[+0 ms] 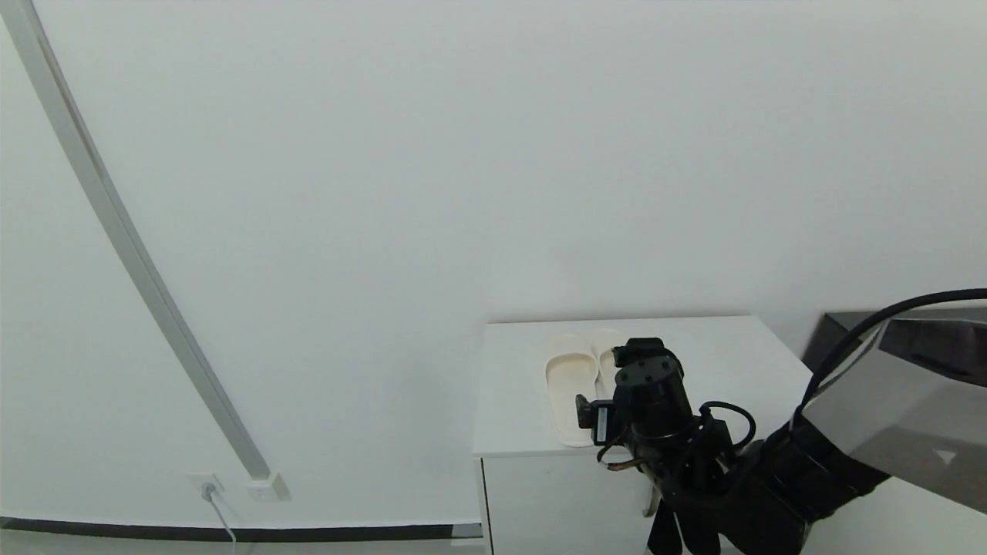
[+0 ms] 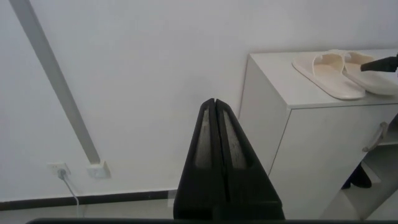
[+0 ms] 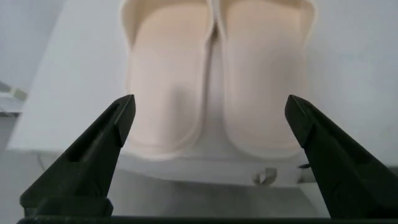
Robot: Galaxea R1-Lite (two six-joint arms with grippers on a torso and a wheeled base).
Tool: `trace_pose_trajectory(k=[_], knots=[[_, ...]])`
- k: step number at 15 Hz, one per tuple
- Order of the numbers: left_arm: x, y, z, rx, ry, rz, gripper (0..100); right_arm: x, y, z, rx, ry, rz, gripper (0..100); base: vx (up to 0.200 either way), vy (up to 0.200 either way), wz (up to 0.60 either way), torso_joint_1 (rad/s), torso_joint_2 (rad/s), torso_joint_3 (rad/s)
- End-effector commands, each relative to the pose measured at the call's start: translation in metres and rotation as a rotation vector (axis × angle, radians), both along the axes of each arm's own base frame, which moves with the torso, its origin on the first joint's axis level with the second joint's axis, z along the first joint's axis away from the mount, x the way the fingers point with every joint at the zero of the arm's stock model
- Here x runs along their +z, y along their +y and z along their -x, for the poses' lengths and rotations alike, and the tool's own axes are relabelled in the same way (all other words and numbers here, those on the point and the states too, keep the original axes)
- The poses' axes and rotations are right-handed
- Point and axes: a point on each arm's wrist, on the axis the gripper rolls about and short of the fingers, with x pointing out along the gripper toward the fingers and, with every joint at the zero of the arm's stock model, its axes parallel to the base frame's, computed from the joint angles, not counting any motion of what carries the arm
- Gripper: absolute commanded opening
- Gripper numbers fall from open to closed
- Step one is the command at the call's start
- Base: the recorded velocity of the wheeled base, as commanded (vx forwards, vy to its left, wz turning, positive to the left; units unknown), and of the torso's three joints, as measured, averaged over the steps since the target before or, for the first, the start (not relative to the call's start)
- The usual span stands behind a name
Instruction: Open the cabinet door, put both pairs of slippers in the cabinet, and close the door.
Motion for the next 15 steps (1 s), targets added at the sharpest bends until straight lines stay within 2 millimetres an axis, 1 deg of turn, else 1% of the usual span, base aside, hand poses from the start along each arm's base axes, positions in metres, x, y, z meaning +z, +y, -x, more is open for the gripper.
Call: trace_pose_trajectory(k=[1, 4, 5, 6, 7, 9, 12, 15], knots=[[0.0, 0.0, 0.0, 0.0, -0.001, 0.0, 0, -0.029, -0.006, -0.025, 0.008, -0.006, 0.035, 100, 0.0, 0.0, 0.0, 0.0, 0.0, 0.0], [0.0, 0.0, 0.0, 0.0, -0.001, 0.002, 0, -0.046, -0.007, -0.053, 0.004, -0.035, 0.035, 100, 0.0, 0.0, 0.0, 0.0, 0.0, 0.0], [0.0, 0.0, 0.0, 0.0, -0.001, 0.002, 0, -0.052, -0.007, -0.065, -0.009, -0.041, 0.03, 100, 0.0, 0.0, 0.0, 0.0, 0.0, 0.0], [0.0, 0.0, 0.0, 0.0, -0.001, 0.002, 0, -0.054, -0.007, -0.069, -0.011, -0.044, 0.026, 100, 0.0, 0.0, 0.0, 0.0, 0.0, 0.0], [0.0, 0.0, 0.0, 0.0, -0.001, 0.002, 0, -0.053, -0.004, -0.083, -0.013, -0.073, 0.009, 100, 0.0, 0.0, 0.0, 0.0, 0.0, 0.0], [0.0, 0.0, 0.0, 0.0, -0.001, 0.002, 0, -0.055, -0.001, -0.099, 0.006, -0.104, 0.013, 100, 0.0, 0.0, 0.0, 0.0, 0.0, 0.0], [0.0, 0.0, 0.0, 0.0, -0.001, 0.002, 0, -0.056, -0.001, -0.117, 0.002, -0.141, 0.034, 100, 0.0, 0.0, 0.0, 0.0, 0.0, 0.0], [0.0, 0.0, 0.0, 0.0, -0.001, 0.002, 0, -0.06, -0.002, -0.125, -0.009, -0.141, 0.039, 100, 0.0, 0.0, 0.0, 0.0, 0.0, 0.0]])
